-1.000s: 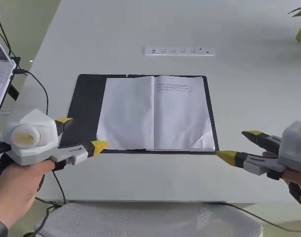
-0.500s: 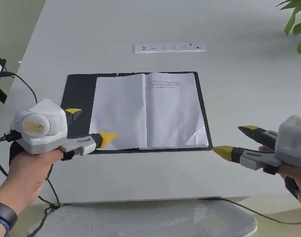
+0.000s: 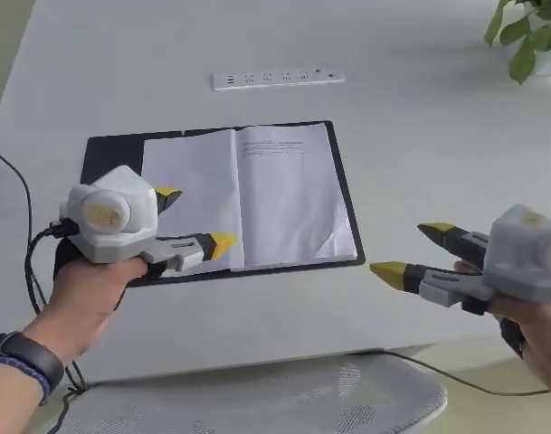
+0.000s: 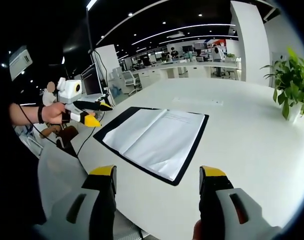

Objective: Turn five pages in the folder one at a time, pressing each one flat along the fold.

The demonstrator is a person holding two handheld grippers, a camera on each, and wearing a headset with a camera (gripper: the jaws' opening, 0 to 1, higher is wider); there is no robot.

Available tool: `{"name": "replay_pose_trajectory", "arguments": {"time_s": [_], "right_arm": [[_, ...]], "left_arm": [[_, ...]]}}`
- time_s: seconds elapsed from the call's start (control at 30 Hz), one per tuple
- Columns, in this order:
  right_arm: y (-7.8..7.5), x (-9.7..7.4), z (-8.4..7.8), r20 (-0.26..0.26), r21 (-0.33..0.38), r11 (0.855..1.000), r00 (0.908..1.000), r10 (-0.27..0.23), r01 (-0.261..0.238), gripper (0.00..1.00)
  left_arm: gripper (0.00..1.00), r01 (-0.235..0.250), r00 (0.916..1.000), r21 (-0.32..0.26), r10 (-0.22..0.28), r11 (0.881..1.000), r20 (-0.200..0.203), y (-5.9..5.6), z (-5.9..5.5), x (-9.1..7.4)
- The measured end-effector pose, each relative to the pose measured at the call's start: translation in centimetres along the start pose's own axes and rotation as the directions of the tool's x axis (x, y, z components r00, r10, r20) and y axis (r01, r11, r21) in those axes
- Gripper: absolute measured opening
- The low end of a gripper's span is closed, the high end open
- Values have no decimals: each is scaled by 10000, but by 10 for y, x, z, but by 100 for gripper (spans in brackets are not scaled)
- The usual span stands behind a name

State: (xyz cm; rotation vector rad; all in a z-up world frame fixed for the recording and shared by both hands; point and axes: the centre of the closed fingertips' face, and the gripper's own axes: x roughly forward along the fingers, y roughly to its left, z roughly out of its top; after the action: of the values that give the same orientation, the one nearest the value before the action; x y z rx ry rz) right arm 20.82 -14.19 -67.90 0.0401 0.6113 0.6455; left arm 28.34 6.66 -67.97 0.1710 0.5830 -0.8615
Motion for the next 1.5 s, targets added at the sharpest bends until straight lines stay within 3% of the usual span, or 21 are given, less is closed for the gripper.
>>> {"name": "replay_pose_trajectory", "arguments": {"time_s": [0.27,0.53,0.77,1.03,1.2,1.4,1.5], "right_arm": [[1,-7,2,64,-4,10000,10000,-59,59,66],[-2,-17,8,274,-101,9997,9994,-233,236,66],[-4,-18,7,303,-18,9996,9991,-280,280,66],[2,-13,-3,-54,-280,9996,10000,-67,66,66],[3,-13,-5,-131,-253,9997,9999,19,-22,66],[-5,-16,-5,-119,-129,9999,9999,-31,29,66],[-7,-16,-4,-98,-67,10000,9999,-45,44,65]], "left_arm": [[65,610,9981,230,-607,9979,-141,-20,6,34],[64,1462,9889,606,-1444,9874,-335,-53,8,75],[61,1906,9814,770,-1880,9787,-397,-73,11,106],[57,1963,9799,624,-1936,9786,-477,-83,4,137],[56,1972,9783,555,-1928,9788,-757,-85,-8,155],[55,1929,9766,605,-1857,9793,-1089,-90,-21,171],[55,1806,9796,688,-1732,9811,-1017,-90,-21,176]]}}
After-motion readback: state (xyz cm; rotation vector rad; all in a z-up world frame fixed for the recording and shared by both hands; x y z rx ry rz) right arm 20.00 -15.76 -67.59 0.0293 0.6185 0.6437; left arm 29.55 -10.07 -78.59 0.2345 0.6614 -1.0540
